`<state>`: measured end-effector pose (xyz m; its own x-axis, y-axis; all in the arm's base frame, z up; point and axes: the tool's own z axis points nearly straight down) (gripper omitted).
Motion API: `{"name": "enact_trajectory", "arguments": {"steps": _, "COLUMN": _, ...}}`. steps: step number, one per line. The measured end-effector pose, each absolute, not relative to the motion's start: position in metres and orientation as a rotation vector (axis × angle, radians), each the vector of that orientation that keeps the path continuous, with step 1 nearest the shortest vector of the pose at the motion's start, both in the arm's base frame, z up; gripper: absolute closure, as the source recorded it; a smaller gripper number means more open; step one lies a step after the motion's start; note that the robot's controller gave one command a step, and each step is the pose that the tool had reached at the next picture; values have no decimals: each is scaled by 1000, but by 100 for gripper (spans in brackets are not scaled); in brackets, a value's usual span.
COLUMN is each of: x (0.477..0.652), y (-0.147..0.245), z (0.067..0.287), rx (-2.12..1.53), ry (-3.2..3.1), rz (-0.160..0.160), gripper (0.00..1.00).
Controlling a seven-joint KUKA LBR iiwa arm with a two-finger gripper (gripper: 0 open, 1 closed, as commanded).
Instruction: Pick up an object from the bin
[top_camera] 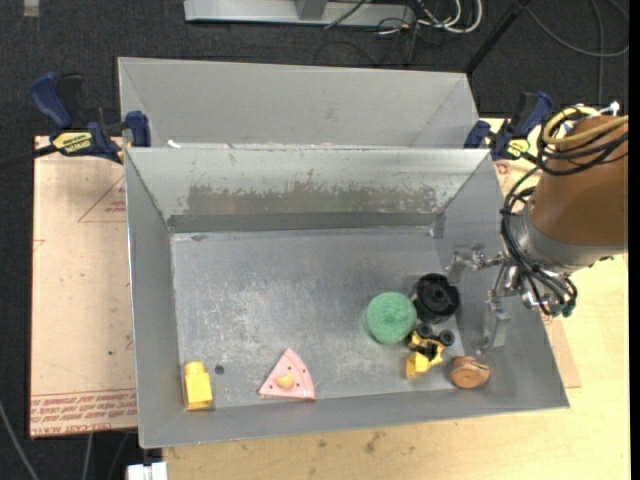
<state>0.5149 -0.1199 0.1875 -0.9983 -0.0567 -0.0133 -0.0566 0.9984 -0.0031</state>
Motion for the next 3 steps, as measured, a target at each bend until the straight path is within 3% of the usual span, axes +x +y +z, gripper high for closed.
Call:
{"name": "enact_trajectory", "arguments": {"steps": 1, "x": 512, "y": -104, "z": 134, "rx": 0, "ry": 3140, "rz": 2, "gripper": 0}}
{"name": "enact_trajectory", "arguments": {"steps": 2, "x": 503, "y": -86, "z": 118, "rx": 0, "ry": 3144, "rz": 3, "gripper": 0}}
{"name": "enact_trajectory", "arguments": {"steps": 3, "x": 497, "y": -77, "z": 108, "rx": 284, "ry": 3128, "rz": 2, "gripper": 0}}
